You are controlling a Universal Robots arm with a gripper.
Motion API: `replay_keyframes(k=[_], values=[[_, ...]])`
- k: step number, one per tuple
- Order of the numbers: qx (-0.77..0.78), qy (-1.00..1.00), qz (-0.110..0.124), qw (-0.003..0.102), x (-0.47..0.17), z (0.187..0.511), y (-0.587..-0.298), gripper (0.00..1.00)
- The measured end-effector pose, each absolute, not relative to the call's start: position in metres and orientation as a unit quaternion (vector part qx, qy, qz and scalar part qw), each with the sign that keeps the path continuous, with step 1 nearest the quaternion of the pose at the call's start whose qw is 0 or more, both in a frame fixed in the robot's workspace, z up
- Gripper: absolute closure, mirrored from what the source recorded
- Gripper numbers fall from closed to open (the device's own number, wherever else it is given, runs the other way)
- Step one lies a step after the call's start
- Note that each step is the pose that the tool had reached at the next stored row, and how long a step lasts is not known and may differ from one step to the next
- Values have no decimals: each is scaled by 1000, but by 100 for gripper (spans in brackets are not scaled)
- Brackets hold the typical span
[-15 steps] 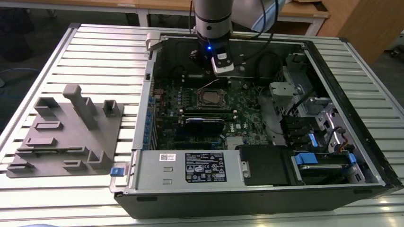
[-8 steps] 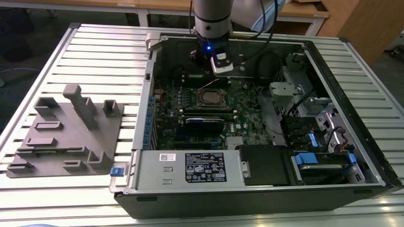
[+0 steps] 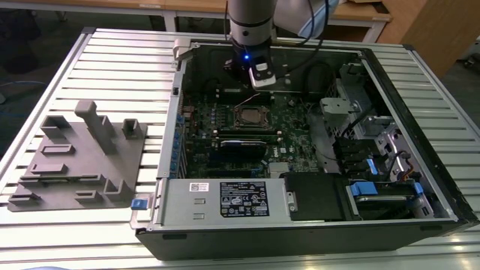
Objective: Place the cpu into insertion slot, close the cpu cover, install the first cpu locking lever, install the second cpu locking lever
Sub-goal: 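Install the first cpu locking lever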
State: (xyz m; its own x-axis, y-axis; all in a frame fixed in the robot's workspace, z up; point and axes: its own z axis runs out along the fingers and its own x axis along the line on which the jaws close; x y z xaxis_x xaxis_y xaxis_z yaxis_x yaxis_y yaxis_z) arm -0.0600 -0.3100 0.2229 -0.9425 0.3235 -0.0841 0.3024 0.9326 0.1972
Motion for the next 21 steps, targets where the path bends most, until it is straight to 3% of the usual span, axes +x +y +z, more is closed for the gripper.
replay_keyframes(k=[21], values=[[159,982,87,61,-64,228,-311,89]])
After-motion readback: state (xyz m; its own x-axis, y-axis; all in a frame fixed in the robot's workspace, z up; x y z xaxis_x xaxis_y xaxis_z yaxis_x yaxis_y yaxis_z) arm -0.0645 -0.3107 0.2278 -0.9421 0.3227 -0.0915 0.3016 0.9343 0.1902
